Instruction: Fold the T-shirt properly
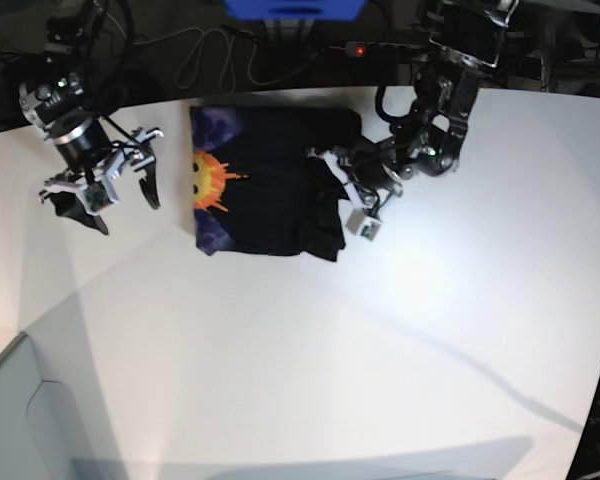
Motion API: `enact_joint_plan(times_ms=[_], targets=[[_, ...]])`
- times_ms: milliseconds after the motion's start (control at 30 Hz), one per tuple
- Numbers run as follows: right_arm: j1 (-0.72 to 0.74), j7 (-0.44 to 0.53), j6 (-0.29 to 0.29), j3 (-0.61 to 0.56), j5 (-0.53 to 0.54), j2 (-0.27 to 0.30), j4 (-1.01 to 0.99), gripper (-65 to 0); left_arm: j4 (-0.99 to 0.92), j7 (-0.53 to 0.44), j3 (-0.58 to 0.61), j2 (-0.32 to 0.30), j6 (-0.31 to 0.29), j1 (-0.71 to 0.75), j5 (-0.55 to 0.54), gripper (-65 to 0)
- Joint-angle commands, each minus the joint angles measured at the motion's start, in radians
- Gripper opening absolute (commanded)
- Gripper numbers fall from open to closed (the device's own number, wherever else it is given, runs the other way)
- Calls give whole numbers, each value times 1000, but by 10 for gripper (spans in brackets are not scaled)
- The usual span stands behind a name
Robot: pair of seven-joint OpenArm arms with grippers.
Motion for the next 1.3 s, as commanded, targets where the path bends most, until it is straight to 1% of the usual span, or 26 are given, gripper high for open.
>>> enact_joint_plan(times_ms=[0, 100, 167, 200, 367, 433, 500, 533, 567, 633, 700, 767, 800, 833, 900, 1000, 1100, 1133, 1167, 1267], targets=[[-5, 29, -4, 11, 16, 7, 30, -174, -5, 2, 46, -24, 7, -50, 38, -650], [-28, 29, -6, 50, 17, 6, 54, -174, -71, 2, 214, -68, 5, -183, 94, -650], [-40, 29, -6, 73, 17, 1, 67, -174, -122, 2, 301, -79, 5, -266, 120, -650], [-48, 29, -6, 88, 17, -11, 70, -174, -151, 2, 350, -79, 5, -315, 131, -650], [-71, 29, -6, 202, 17, -66, 83, -174, -262, -10, 568, -67, 4, -498, 165, -650], [-78, 29, -6, 234, 17, -85, 88, -174, -275, -10, 649, -44, 4, -559, 180, -650], [-82, 29, -6, 255, 17, -96, 91, -174, -282, -12, 706, -25, 0, -613, 217, -650], [-82, 29, -6, 263, 17, -108, 91, -174, -283, -13, 732, -12, -16, -637, 242, -650], [-85, 29, -6, 275, 17, -120, 93, -174, -283, -19, 752, 7, -49, -656, 271, -650], [-94, 29, -6, 298, 17, -143, 93, -174, -283, -48, 764, 33, -132, -673, 326, -650], [-98, 30, -6, 309, 17, -158, 93, -175, -286, -79, 761, 68, -211, -676, 413, -650], [-103, 30, -6, 317, 17, -168, 93, -175, -289, -93, 761, 102, -267, -677, 521, -650], [-103, 30, -6, 324, 17, -174, 93, -175, -289, -94, 766, 117, -285, -677, 570, -650], [-103, 30, -6, 337, 17, -181, 93, -175, -289, -94, 769, 133, -300, -677, 618, -650], [-103, 30, -6, 357, 17, -197, 93, -175, -289, -94, 769, 160, -316, -676, 676, -650], [-101, 30, -6, 358, 17, -200, 93, -175, -289, -87, 769, 191, -322, -676, 702, -650], [-101, 30, -6, 358, 17, -204, 93, -175, -289, -85, 769, 195, -320, -677, 705, -650], [-101, 30, -6, 358, 17, -204, 93, -175, -289, -85, 769, 195, -320, -677, 705, -630], [-101, 30, -6, 358, 17, -204, 93, -175, -289, -85, 769, 195, -319, -677, 705, -585], [-101, 30, -6, 357, 17, -204, 93, -175, -286, -85, 764, 189, -319, -677, 705, -420]])
